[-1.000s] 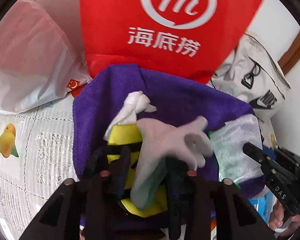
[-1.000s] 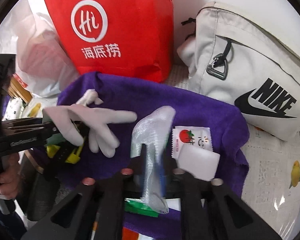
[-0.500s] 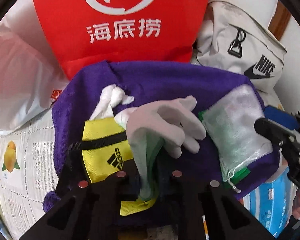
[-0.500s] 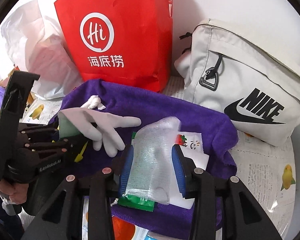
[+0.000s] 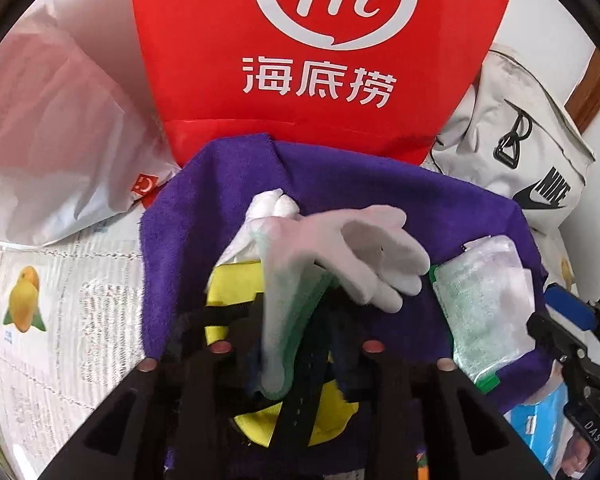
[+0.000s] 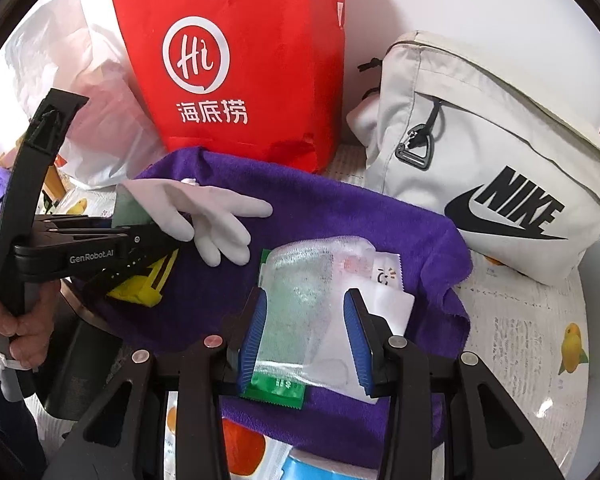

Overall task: Organize soft objects
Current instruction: 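Release the glove with the left gripper while the right releases the plastic bag onto the towel, then move the left gripper to the black strap while the right approaches the green tissue pack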

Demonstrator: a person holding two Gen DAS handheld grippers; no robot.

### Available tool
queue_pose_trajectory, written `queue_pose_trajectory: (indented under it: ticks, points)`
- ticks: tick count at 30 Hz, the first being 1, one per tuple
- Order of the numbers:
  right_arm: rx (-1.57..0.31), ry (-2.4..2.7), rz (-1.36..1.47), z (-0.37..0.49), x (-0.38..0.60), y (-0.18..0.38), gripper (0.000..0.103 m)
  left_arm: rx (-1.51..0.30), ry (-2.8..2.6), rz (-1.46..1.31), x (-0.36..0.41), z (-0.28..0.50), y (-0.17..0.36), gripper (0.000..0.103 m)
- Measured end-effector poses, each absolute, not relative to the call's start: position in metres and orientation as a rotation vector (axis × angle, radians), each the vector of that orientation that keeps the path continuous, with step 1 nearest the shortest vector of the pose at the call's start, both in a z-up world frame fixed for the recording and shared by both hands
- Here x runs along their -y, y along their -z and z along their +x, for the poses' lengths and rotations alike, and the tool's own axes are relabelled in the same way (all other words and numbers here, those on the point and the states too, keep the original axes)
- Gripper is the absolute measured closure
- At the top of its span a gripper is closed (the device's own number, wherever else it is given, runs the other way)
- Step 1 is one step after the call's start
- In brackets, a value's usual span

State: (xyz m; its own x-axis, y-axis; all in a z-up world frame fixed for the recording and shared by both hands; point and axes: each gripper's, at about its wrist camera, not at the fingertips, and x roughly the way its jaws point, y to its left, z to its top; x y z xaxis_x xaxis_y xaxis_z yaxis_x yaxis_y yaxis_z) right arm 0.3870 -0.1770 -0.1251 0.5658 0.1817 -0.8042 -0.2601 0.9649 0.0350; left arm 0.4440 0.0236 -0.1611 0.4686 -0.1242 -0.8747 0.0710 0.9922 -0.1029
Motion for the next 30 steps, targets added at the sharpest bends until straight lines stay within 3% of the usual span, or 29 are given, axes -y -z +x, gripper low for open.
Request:
queue_pose_trajectory:
  ticks: [2,4,20,30]
  points:
    - [-0.932,-0.255,-0.087,0.383,0.179,0.122,0.059,-1.07,0.102,-0.036,-0.024,0.44,0.159,0.044]
    - [-0.922,-0.249,-0.086,0.378,0.181,0.118,0.054,-1.056,0.103,-0.029,-0.029,0.431,0.151,0.036]
    - [-0.867,-0.255,-0.075,0.294,0.184,0.083,0.05,-0.998,0.035,-0.059,-0.08,0.333,0.092,0.036]
    - [-0.885,-0.292,-0.054,0.224,0.183,0.093,0.049,-0.989,0.064,-0.056,-0.062,0.26,0.096,0.036]
